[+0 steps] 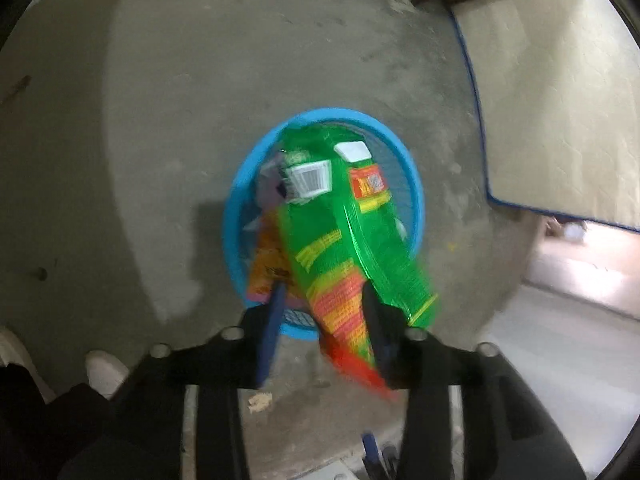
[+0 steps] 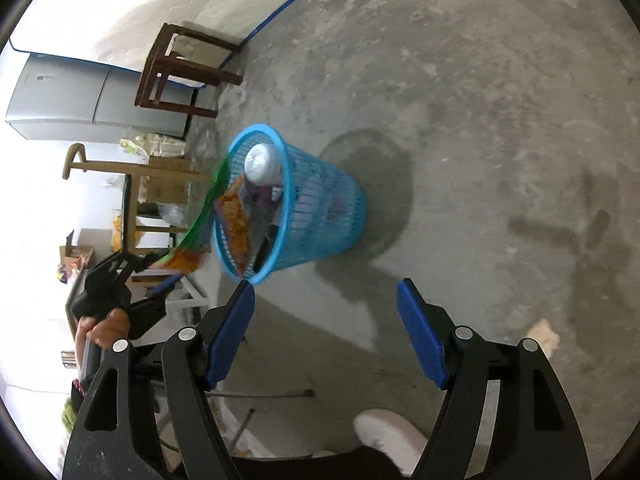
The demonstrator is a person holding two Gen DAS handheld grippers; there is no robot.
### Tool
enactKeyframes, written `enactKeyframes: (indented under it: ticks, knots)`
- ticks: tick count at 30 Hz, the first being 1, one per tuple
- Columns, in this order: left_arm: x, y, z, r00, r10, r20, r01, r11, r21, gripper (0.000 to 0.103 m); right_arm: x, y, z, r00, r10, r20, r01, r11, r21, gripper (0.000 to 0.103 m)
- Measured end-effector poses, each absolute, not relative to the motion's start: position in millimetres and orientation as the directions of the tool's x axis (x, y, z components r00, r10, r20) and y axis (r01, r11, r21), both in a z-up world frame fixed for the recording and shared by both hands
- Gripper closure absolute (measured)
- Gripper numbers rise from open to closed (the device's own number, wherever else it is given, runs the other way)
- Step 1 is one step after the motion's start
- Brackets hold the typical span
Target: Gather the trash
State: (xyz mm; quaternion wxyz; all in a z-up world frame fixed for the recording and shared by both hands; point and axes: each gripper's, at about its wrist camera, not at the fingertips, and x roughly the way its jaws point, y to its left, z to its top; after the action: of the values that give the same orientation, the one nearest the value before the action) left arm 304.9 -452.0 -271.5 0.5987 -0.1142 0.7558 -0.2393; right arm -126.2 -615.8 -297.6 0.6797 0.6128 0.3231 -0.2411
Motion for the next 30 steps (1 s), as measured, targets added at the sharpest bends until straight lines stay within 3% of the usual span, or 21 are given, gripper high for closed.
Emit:
enactKeyframes:
  ticks: [2,9,15,17,21,28,30]
  knots:
    - [301,-450,-267,-0.266,-0.468,-0.843,0.123,0.851,-0.511,0.050,-130,-615,-296,0.669,0.059,-0.741,0.729,0.139,0.670,0.033]
    - [303,-439,-183,-0.192,-0.547,-0.815,0.226,0.783,-0.579,0.045,-106,-602,-284,0.687,0.073,-0.723,0.699,0.208,0.684,0.034]
    - [279,-397,-85,-0.114,-0.640,-0.760,0.389,0.675,-0.627,0.038,-60,-578,-227,0.705,0.044,-0.708,0.632,0.412,0.656,0.034]
    - [262,-366,-49,-0.041,-0.640,-0.767,0.482,0.660,-0.576,0.031,-48,-564,-199,0.711,0.024,-0.703,0.597,0.506,0.622,0.034]
    - [221,-288,-1,0.194,-0.613,-0.766,0.559,0.711,-0.427,0.028,-33,-524,-154,0.714,0.010,-0.700,0.514,0.671,0.534,0.030]
    - [138,-155,44,0.504,-0.553,-0.663,0.537,0.802,-0.260,0.009,-44,-434,-71,0.751,-0.139,-0.646,0.387,0.885,0.260,0.007]
    - [118,-132,48,0.551,-0.527,-0.647,0.516,0.825,-0.232,0.006,-53,-407,-53,0.771,-0.184,-0.610,0.359,0.916,0.177,0.007]
